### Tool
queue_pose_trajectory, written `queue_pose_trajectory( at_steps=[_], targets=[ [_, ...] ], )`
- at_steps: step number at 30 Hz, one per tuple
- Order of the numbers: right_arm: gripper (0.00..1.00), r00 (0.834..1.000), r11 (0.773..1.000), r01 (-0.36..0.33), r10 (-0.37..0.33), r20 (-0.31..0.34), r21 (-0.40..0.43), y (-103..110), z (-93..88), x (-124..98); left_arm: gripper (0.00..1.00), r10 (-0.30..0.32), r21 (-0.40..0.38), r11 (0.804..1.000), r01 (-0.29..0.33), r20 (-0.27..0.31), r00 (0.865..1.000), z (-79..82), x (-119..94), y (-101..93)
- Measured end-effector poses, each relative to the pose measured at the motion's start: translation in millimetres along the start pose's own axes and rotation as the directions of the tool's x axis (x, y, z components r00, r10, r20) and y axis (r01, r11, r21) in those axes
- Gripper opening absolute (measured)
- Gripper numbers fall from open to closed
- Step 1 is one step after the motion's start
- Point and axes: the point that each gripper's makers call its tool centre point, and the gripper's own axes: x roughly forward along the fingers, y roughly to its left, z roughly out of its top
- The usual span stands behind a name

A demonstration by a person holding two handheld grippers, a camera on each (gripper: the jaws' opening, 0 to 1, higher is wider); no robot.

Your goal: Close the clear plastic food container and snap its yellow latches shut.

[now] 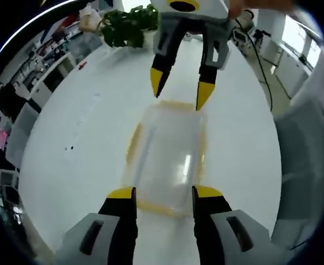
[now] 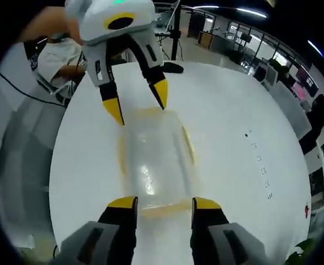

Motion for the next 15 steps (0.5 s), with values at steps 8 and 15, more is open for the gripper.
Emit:
queue_pose_trajectory(
  at_steps=[8,15],
  targets=[
    [0.30,0.999,0.999,-0.030,0.031,0.015,-0.038,5.5,10.1,4.7,0.35,-0.003,0.090,0.996,-0.002,0.056,0.998,16.8,-1.0,1.6],
    [0.31,0.999,0.998,-0.044,0.045,0.023,-0.047,6.7,14.4,8.2,0.35,-0.013,0.096,0.995,0.008,0.056,0.998,17.7,0.7,1.8]
  ],
)
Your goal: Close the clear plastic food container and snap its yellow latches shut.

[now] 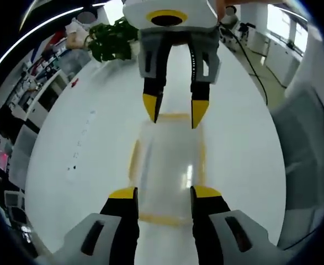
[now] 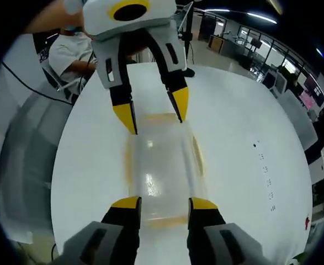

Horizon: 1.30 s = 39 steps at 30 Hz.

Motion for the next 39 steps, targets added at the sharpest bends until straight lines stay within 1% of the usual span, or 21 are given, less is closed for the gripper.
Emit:
queue_pose_trajectory(
  at_steps=[2,4,7,10,13,16,18,27,28,31,34,39],
  targets=[
    [0.31,1.000,1.000,-0.002,0.002,0.005,-0.001,-0.4,2.5,1.2,0.35,-0.003,-0.002,1.000,0.003,0.002,1.000,0.8,1.3,-0.3],
    [0.30,1.000,1.000,-0.002,0.002,0.015,-0.005,-0.5,7.3,3.5,0.35,-0.016,-0.013,1.000,0.016,0.017,1.000,4.3,4.0,-2.8],
    [0.30,1.000,1.000,-0.011,0.011,0.024,-0.018,1.5,13.9,6.6,0.35,-0.019,-0.001,1.000,0.019,0.019,1.000,7.9,7.6,-4.4],
    [0.30,0.999,0.999,-0.019,0.021,0.044,-0.031,2.3,20.8,9.9,0.34,-0.020,0.012,1.000,0.020,0.037,0.999,14.3,10.3,-6.6],
    [0.28,0.998,0.999,-0.026,0.027,0.054,-0.029,1.6,23.6,13.1,0.34,-0.023,0.005,1.000,0.023,0.049,0.999,18.1,13.1,-6.2],
    [0.31,0.997,0.999,-0.034,0.036,0.066,-0.034,2.7,26.0,15.5,0.35,-0.026,-0.003,1.000,0.026,0.057,0.998,20.7,15.7,-5.5],
    [0.29,0.997,0.999,-0.036,0.039,0.069,-0.039,3.0,27.3,16.7,0.35,-0.027,-0.003,1.000,0.027,0.062,0.998,22.1,17.1,-4.6],
    [0.30,0.996,0.998,-0.033,0.037,0.085,-0.049,-0.7,31.9,21.3,0.34,-0.030,-0.010,0.999,0.031,0.056,0.998,20.1,22.8,-4.8],
    [0.30,0.995,0.999,-0.027,0.030,0.096,-0.031,-4.0,33.0,21.6,0.34,-0.020,-0.014,1.000,0.021,0.046,0.999,18.2,23.6,-2.9],
    [0.29,0.995,0.999,-0.025,0.029,0.096,-0.042,-5.6,32.8,22.5,0.34,-0.024,-0.034,0.999,0.026,0.058,0.998,19.5,24.3,-3.7],
    [0.30,0.994,0.999,-0.022,0.025,0.103,-0.030,-9.6,33.8,23.3,0.34,-0.026,-0.012,1.000,0.026,0.042,0.999,18.0,26.7,-6.7],
    [0.30,0.995,0.999,-0.012,0.016,0.102,-0.034,-14.8,33.7,24.1,0.34,-0.031,-0.008,0.999,0.031,0.051,0.998,20.0,26.8,-11.1]
  ],
)
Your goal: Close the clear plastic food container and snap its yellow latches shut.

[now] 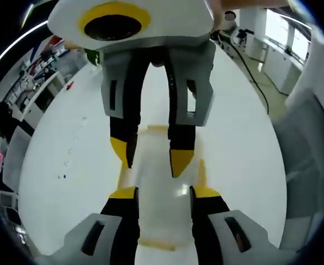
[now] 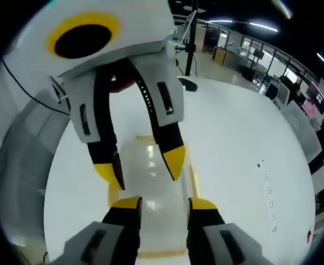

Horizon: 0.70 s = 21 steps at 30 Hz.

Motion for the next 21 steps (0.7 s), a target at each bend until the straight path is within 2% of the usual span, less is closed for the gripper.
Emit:
queue_pose_trajectory(
  at_steps=[6,14,19,21],
  targets=[
    [0.31,1.000,1.000,0.008,-0.008,0.004,0.005,-9.4,4.8,0.5,0.34,0.012,-0.011,1.000,-0.012,0.009,1.000,-1.1,-1.7,-4.4],
    [0.33,1.000,1.000,-0.001,0.000,-0.011,-0.013,-18.5,9.0,6.9,0.38,-0.001,0.009,1.000,0.001,-0.018,1.000,-10.5,1.0,-24.6],
    [0.35,0.999,1.000,-0.020,0.019,-0.028,-0.018,-18.4,7.4,12.2,0.44,0.017,0.020,1.000,-0.016,-0.038,0.999,-16.5,4.8,-33.2],
    [0.35,0.999,0.999,-0.027,0.026,-0.043,-0.027,-17.7,5.4,14.6,0.43,0.050,0.037,0.998,-0.049,-0.034,0.998,-16.4,5.1,-30.3]
  ],
)
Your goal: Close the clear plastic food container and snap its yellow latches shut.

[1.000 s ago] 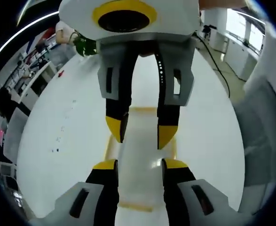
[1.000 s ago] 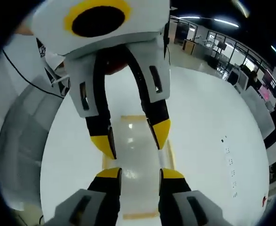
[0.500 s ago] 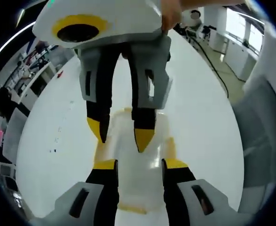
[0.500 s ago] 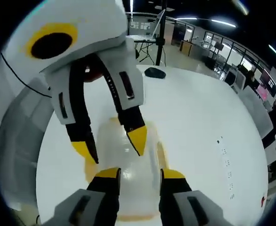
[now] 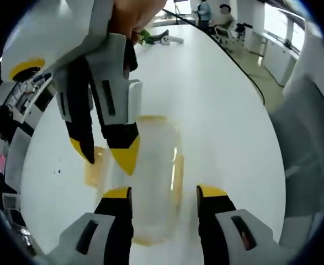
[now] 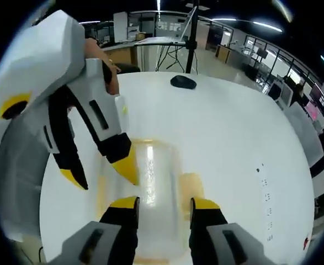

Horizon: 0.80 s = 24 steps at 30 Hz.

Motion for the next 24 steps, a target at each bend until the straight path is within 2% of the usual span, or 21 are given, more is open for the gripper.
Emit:
queue_pose_trajectory(
  at_steps=[2,4,9,11,16,20,24],
  targets=[
    [0.35,1.000,0.999,-0.013,0.013,0.009,0.031,-1.0,1.5,1.0,0.41,0.043,0.002,0.999,-0.043,0.009,0.999,1.2,-0.5,6.3],
    [0.36,1.000,0.999,-0.022,0.022,0.003,0.039,-2.8,-0.1,1.1,0.43,0.056,-0.022,0.998,-0.055,0.017,0.998,1.5,0.1,8.2],
    [0.35,0.998,0.996,-0.060,0.060,0.005,0.072,-0.5,-1.7,2.5,0.43,0.069,-0.015,0.998,-0.068,0.012,0.998,0.6,5.0,8.0],
    [0.35,0.998,0.995,-0.069,0.069,0.001,0.068,-1.2,-1.2,3.3,0.42,0.082,0.017,0.996,-0.082,0.006,0.997,1.5,6.9,9.5],
    [0.35,0.995,0.993,-0.101,0.102,-0.016,0.064,-0.9,-1.3,4.8,0.42,0.087,-0.003,0.996,-0.087,0.013,0.996,3.1,9.0,12.2],
    [0.35,0.991,0.990,-0.131,0.132,-0.027,0.050,-0.4,-1.7,6.3,0.43,0.097,0.032,0.995,-0.097,0.001,0.995,3.9,12.5,12.1],
    [0.35,0.986,0.987,-0.157,0.159,-0.043,0.039,-0.2,-1.6,7.6,0.43,0.098,0.036,0.995,-0.097,-0.011,0.995,3.8,12.7,13.0]
  ],
)
